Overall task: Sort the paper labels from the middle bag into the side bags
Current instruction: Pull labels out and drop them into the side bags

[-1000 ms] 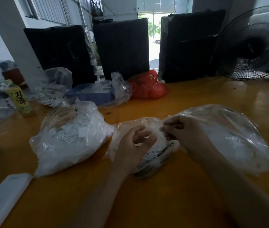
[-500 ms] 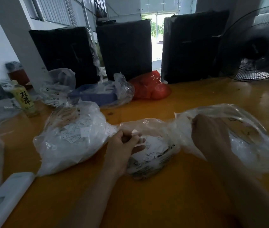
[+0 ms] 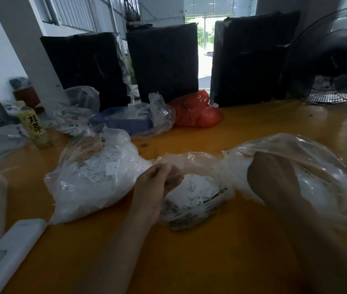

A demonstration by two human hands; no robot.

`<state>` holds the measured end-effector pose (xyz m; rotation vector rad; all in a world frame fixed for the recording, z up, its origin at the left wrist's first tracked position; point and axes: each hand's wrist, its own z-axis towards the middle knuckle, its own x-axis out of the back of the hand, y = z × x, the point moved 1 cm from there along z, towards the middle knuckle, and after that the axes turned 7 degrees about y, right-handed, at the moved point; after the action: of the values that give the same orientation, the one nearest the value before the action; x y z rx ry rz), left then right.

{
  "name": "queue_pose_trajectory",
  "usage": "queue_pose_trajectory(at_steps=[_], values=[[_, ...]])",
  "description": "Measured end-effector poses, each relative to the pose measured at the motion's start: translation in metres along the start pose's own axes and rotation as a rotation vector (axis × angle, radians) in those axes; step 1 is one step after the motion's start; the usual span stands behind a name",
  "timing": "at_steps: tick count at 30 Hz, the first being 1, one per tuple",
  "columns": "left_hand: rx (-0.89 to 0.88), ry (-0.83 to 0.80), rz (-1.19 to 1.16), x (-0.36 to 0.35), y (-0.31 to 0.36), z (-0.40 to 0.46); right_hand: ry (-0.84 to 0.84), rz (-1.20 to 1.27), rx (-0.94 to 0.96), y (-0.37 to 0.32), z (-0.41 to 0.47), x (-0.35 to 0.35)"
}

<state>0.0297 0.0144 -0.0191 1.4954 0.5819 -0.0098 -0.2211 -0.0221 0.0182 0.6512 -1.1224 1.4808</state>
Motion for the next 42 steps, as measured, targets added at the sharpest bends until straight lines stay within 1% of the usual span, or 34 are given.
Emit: queue_pose_trajectory(at_steps=[3, 5, 6, 8, 9, 11, 12, 14, 16, 20, 25, 28, 30, 32, 36, 38, 40, 42], values=[[-0.001, 0.019, 0.03, 0.001, -0.001, 0.001, -0.013, 0.26, 0.087, -0.027, -0.014, -0.009], [-0.008, 0.024, 0.032, 0.002, -0.002, 0.003, -0.052, 0.417, 0.219, -0.042, -0.024, -0.015], [-0.014, 0.021, 0.034, 0.003, -0.002, 0.004, -0.109, 0.453, 0.315, -0.05, -0.029, -0.02], [-0.036, 0.022, 0.049, 0.005, -0.002, 0.005, -0.224, 0.42, 0.498, -0.064, -0.036, -0.033], [-0.045, 0.028, 0.056, 0.005, -0.002, 0.006, -0.24, 0.39, 0.551, -0.069, -0.038, -0.041], [-0.055, 0.042, 0.056, 0.007, 0.0, 0.009, -0.208, 0.332, 0.58, -0.075, -0.039, -0.052], [-0.059, 0.047, 0.052, 0.008, 0.001, 0.01, -0.198, 0.292, 0.572, -0.077, -0.039, -0.057], [-0.055, 0.051, 0.036, 0.009, 0.002, 0.011, -0.23, 0.234, 0.524, -0.079, -0.037, -0.063], [-0.052, 0.042, 0.039, 0.009, 0.002, 0.01, -0.276, 0.231, 0.466, -0.082, -0.033, -0.064], [-0.08, 0.019, 0.069, 0.009, 0.0, 0.009, -0.351, 0.223, 0.454, -0.086, -0.017, -0.061], [-0.087, 0.013, 0.118, 0.01, -0.003, 0.009, -0.302, 0.244, 0.406, -0.079, -0.017, -0.066], [-0.142, -0.01, 0.23, 0.009, -0.004, 0.007, -0.259, 0.247, 0.41, -0.078, -0.027, -0.074], [-0.182, -0.026, 0.31, 0.009, -0.003, 0.005, -0.193, 0.318, 0.4, -0.076, -0.025, -0.072], [-0.189, -0.007, 0.298, 0.008, -0.003, 0.005, -0.146, 0.391, 0.386, -0.071, -0.02, -0.066], [-0.159, -0.007, 0.192, 0.005, -0.005, 0.007, -0.077, 0.506, 0.387, -0.058, -0.019, -0.051], [-0.125, -0.02, 0.134, 0.004, -0.006, 0.006, -0.082, 0.628, 0.311, -0.05, -0.02, -0.045], [-0.06, -0.019, 0.027, 0.003, -0.006, 0.005, -0.108, 0.785, 0.248, -0.047, -0.021, -0.041], [0.003, -0.003, -0.058, 0.003, -0.006, 0.004, -0.103, 0.889, 0.201, -0.048, -0.021, -0.036]])
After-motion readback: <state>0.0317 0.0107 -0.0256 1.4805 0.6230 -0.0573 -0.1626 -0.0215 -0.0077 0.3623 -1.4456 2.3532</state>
